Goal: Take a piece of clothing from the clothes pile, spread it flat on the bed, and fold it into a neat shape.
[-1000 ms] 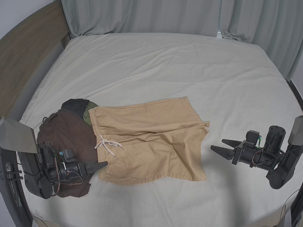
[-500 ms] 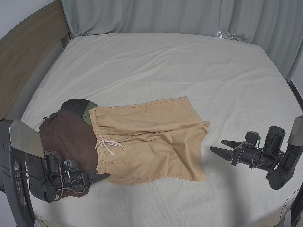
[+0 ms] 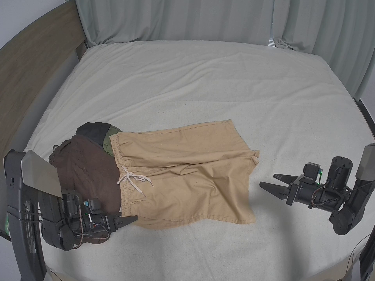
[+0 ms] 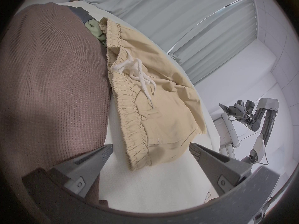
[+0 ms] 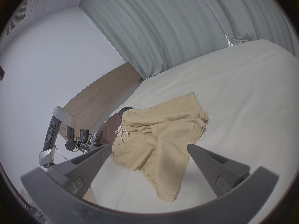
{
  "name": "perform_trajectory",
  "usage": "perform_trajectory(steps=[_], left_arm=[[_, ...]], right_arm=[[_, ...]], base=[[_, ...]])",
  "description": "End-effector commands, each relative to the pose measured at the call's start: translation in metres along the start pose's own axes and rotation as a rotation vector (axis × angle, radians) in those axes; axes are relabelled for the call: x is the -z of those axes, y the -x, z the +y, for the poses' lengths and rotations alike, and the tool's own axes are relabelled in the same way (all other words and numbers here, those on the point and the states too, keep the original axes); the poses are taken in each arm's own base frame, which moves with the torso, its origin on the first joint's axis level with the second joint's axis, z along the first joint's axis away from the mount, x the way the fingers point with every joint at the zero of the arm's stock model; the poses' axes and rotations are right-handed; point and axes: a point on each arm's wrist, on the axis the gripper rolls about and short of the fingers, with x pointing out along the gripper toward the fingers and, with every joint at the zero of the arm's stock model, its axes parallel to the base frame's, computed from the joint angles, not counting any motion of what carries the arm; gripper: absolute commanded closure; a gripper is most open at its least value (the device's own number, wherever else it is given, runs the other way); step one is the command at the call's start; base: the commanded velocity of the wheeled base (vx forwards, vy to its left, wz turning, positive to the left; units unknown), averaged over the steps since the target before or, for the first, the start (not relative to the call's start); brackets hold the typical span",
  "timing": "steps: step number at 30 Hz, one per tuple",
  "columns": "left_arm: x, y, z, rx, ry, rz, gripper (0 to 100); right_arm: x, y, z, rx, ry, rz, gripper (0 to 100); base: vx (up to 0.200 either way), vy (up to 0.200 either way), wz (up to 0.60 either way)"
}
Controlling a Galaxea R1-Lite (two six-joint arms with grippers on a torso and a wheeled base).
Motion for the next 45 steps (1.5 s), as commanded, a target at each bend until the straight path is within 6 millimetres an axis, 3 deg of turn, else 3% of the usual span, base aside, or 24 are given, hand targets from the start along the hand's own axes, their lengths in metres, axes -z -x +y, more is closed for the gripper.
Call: perform_trajectory(steps=[1, 12, 13, 17, 23, 27, 34, 45], left_arm=[[0.004, -0.004, 0.003, 0.002, 0.008, 0.012, 0], [0.008, -0.014, 0.003, 0.016, -0.004, 0.028, 0], [0.007, -0.015, 0.003, 0.018, -0.005, 0.027, 100], [0.006, -0.015, 0.003, 0.016, -0.008, 0.023, 100], [0.004, -0.013, 0.004, 0.012, -0.009, 0.014, 100], [0.004, -0.012, 0.004, 0.013, -0.012, 0.013, 100], [-0.001, -0.007, 0.005, 0.009, -0.014, -0.005, 100], [-0.001, -0.008, 0.004, 0.012, -0.017, -0.005, 100]], right_arm=[[0.001, 0.0, -0.001, 0.001, -0.002, 0.003, 0], [0.001, 0.0, 0.0, 0.001, -0.004, 0.004, 0], [0.001, 0.0, 0.0, 0.001, -0.004, 0.004, 0], [0.006, 0.003, -0.001, 0.007, -0.019, 0.022, 0], [0.029, 0.007, -0.004, 0.022, -0.083, 0.118, 0], [0.062, 0.001, -0.016, 0.045, -0.167, 0.239, 0], [0.091, -0.004, -0.026, 0.07, -0.237, 0.335, 0], [0.102, -0.012, -0.03, 0.034, -0.33, 0.366, 0]], base=[[0.0, 0.0, 0.0], [0.0, 0.0, 0.0], [0.0, 0.0, 0.0], [0.0, 0.0, 0.0], [0.0, 0.0, 0.0], [0.0, 0.0, 0.0], [0.0, 0.0, 0.0], [0.0, 0.0, 0.0]])
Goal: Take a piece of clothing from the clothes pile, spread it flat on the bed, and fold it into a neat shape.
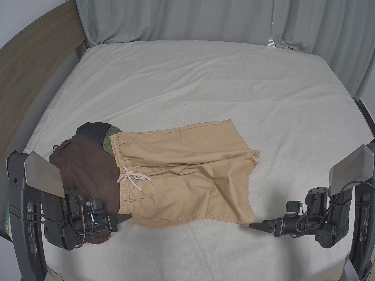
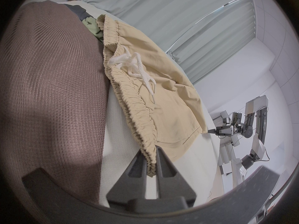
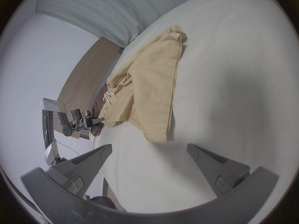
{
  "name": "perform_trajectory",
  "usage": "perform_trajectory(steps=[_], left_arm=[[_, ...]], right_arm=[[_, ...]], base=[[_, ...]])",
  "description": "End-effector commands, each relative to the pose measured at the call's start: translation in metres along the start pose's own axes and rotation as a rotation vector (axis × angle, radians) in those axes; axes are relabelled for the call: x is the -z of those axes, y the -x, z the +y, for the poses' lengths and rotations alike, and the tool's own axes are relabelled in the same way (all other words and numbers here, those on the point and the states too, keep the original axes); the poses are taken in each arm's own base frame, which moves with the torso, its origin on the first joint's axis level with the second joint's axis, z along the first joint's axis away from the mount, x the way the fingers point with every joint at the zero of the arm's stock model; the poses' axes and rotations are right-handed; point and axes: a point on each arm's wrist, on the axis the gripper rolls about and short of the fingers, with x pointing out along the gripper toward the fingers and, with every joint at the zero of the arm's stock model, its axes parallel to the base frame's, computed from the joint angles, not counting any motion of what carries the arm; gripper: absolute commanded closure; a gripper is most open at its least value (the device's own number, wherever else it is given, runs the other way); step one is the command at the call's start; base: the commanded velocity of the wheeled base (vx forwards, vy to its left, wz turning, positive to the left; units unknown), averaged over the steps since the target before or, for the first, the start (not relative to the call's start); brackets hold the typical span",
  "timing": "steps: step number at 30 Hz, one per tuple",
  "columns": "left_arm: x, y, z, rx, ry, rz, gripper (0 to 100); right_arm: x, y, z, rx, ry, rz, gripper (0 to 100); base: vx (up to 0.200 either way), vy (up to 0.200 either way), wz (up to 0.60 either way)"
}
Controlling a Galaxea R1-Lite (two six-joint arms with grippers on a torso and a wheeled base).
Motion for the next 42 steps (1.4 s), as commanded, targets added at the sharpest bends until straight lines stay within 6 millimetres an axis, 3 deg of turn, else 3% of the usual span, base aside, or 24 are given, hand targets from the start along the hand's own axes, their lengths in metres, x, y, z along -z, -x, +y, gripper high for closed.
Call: perform_trajectory(steps=[1, 18, 19, 34, 39, 42], left_arm=[[-0.001, 0.0, 0.0, 0.001, -0.004, -0.005, 100], [-0.002, 0.0, 0.0, 0.002, -0.007, -0.007, 100], [-0.002, 0.0, 0.0, 0.002, -0.007, -0.007, 100], [-0.005, 0.002, -0.002, 0.005, -0.015, -0.018, 100], [-0.021, 0.018, -0.018, 0.033, -0.035, -0.057, 100], [-0.019, 0.031, -0.028, 0.044, -0.029, -0.047, 100]], right_arm=[[0.003, -0.01, -0.004, -0.011, -0.037, 0.017, 0], [-0.006, -0.023, -0.001, -0.044, -0.105, -0.003, 0], [-0.006, -0.024, -0.001, -0.045, -0.102, -0.007, 100], [-0.003, -0.026, -0.001, -0.039, -0.103, 0.006, 100], [-0.007, -0.008, 0.014, -0.014, -0.076, -0.025, 100], [-0.001, 0.008, 0.023, 0.002, -0.062, -0.008, 100]], base=[[0.0, 0.0, 0.0], [0.0, 0.0, 0.0], [0.0, 0.0, 0.0], [0.0, 0.0, 0.0], [0.0, 0.0, 0.0], [0.0, 0.0, 0.0]])
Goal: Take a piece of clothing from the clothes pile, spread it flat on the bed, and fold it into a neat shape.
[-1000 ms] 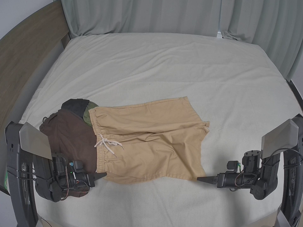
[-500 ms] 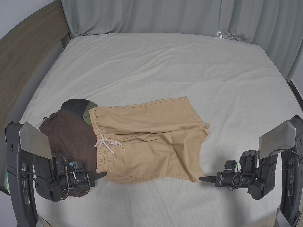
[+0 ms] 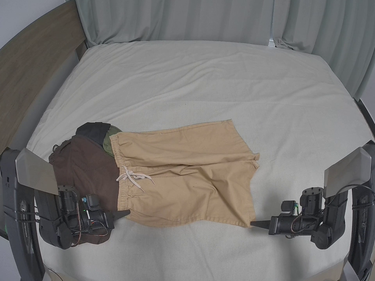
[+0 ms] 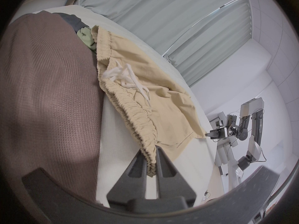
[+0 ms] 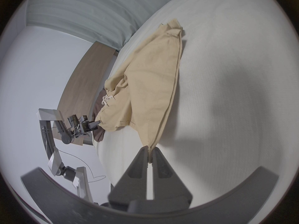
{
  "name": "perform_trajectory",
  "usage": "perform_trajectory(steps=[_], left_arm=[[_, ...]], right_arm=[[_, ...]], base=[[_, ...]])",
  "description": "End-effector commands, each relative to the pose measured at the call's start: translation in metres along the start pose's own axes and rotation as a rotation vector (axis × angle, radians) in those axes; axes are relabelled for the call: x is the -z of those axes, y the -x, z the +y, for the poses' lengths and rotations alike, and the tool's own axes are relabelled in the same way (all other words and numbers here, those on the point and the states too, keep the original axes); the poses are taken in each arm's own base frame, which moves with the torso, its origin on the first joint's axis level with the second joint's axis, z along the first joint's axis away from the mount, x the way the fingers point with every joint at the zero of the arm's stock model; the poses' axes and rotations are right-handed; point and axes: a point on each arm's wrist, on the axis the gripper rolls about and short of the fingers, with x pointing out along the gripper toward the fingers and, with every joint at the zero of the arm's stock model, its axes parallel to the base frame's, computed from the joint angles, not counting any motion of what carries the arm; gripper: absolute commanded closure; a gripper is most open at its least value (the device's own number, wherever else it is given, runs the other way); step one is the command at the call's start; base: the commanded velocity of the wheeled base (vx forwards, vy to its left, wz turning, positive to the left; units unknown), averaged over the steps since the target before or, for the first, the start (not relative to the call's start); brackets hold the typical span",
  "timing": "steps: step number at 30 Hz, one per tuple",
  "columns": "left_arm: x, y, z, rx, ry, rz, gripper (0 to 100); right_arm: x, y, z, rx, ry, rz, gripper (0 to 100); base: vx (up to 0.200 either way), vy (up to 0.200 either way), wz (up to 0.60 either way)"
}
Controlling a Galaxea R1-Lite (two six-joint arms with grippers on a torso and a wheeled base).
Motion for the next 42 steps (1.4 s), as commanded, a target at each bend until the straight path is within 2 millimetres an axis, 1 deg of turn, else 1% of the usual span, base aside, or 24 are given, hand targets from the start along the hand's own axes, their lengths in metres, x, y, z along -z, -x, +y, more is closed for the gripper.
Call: perform_trajectory(steps=[1, 3, 4, 7, 9, 10, 13, 21, 28, 36, 42], left_arm=[[-0.008, 0.023, -0.02, 0.02, -0.01, -0.018, 100], [-0.009, 0.027, -0.022, 0.021, -0.012, -0.024, 100], [-0.012, 0.034, -0.025, 0.021, -0.014, -0.036, 100], [-0.013, 0.044, -0.031, 0.017, -0.014, -0.043, 100], [-0.012, 0.046, -0.034, 0.021, -0.013, -0.041, 100], [-0.008, 0.052, -0.04, 0.039, -0.004, -0.025, 100], [-0.001, 0.057, -0.044, 0.045, 0.012, 0.001, 100], [0.012, 0.066, -0.049, 0.036, 0.03, 0.046, 100], [0.015, 0.065, -0.048, 0.033, 0.039, 0.062, 100], [0.017, 0.065, -0.048, 0.059, 0.027, 0.08, 100], [0.016, 0.073, -0.042, 0.122, -0.044, 0.056, 100]], right_arm=[[0.005, 0.026, 0.017, 0.017, 0.038, -0.001, 100], [0.008, 0.03, 0.017, 0.025, 0.052, 0.007, 100], [0.013, 0.035, 0.017, 0.038, 0.072, 0.026, 100], [0.02, 0.042, 0.017, 0.05, 0.094, 0.052, 100], [0.021, 0.043, 0.017, 0.053, 0.097, 0.057, 100], [0.024, 0.045, 0.018, 0.056, 0.1, 0.068, 100], [0.026, 0.047, 0.018, 0.062, 0.094, 0.075, 100], [0.026, 0.047, 0.018, 0.064, 0.102, 0.074, 100], [0.025, 0.049, 0.017, 0.069, 0.126, 0.07, 100], [0.024, 0.057, 0.025, 0.073, 0.139, 0.087, 100], [0.015, 0.066, 0.036, 0.055, 0.179, 0.042, 100]], base=[[0.0, 0.0, 0.0], [0.0, 0.0, 0.0], [0.0, 0.0, 0.0], [0.0, 0.0, 0.0], [0.0, 0.0, 0.0], [0.0, 0.0, 0.0], [0.0, 0.0, 0.0], [0.0, 0.0, 0.0], [0.0, 0.0, 0.0], [0.0, 0.0, 0.0], [0.0, 0.0, 0.0]])
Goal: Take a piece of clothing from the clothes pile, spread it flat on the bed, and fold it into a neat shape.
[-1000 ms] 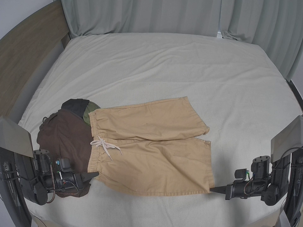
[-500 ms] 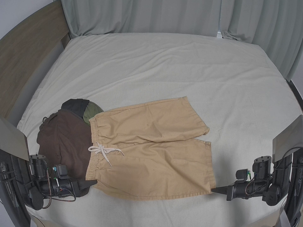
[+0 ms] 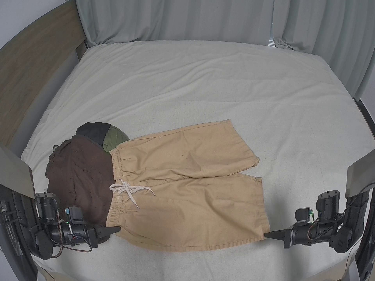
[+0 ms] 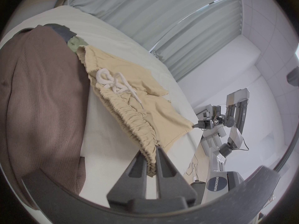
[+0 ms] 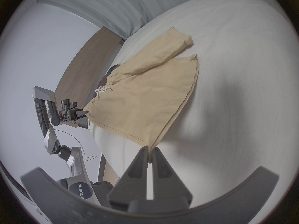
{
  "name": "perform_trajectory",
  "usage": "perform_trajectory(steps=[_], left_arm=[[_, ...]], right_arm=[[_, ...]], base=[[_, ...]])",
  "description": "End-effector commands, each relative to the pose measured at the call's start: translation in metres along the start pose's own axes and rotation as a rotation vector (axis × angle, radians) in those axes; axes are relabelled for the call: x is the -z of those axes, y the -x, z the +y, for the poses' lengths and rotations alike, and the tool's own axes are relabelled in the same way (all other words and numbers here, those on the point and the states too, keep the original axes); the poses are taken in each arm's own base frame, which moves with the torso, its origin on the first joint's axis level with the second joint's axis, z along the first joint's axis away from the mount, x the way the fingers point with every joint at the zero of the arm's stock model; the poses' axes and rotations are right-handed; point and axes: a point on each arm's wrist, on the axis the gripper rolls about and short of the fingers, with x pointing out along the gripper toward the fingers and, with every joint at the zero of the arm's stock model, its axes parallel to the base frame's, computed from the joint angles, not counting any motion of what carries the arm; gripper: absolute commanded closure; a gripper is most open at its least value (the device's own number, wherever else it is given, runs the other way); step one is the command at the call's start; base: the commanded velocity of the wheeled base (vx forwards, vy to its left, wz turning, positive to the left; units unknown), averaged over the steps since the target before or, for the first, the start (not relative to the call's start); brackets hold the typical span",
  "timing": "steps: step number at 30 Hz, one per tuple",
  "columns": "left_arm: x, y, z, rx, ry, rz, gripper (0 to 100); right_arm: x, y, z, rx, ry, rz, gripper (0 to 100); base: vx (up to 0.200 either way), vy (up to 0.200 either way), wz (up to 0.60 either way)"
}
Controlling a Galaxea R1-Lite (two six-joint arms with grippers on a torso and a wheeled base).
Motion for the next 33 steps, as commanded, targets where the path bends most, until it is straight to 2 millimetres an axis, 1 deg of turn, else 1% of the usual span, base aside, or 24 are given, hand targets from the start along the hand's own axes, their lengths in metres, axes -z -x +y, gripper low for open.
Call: perform_trajectory(steps=[1, 8, 14, 21, 25, 31, 33], left_arm=[[0.002, 0.009, 0.002, 0.019, -0.012, -0.014, 100], [-0.002, 0.01, 0.003, 0.043, -0.044, -0.042, 100], [-0.009, 0.003, 0.011, 0.042, -0.072, -0.057, 100], [-0.018, -0.004, 0.013, 0.054, -0.092, -0.073, 100], [-0.03, -0.009, 0.02, 0.059, -0.074, -0.104, 100], [-0.032, -0.008, 0.022, 0.053, -0.065, -0.114, 100], [-0.034, -0.009, 0.023, 0.042, -0.074, -0.12, 100]], right_arm=[[-0.006, 0.013, 0.011, -0.015, 0.031, -0.039, 100], [-0.013, 0.016, 0.015, -0.037, 0.059, -0.093, 100], [-0.024, 0.016, 0.017, -0.065, 0.079, -0.182, 100], [-0.031, 0.013, 0.016, -0.07, 0.073, -0.202, 100], [-0.034, 0.011, 0.015, -0.074, 0.077, -0.213, 100], [-0.039, 0.01, 0.015, -0.085, 0.079, -0.231, 100], [-0.045, 0.009, 0.016, -0.094, 0.07, -0.253, 100]], base=[[0.0, 0.0, 0.0], [0.0, 0.0, 0.0], [0.0, 0.0, 0.0], [0.0, 0.0, 0.0], [0.0, 0.0, 0.0], [0.0, 0.0, 0.0], [0.0, 0.0, 0.0]])
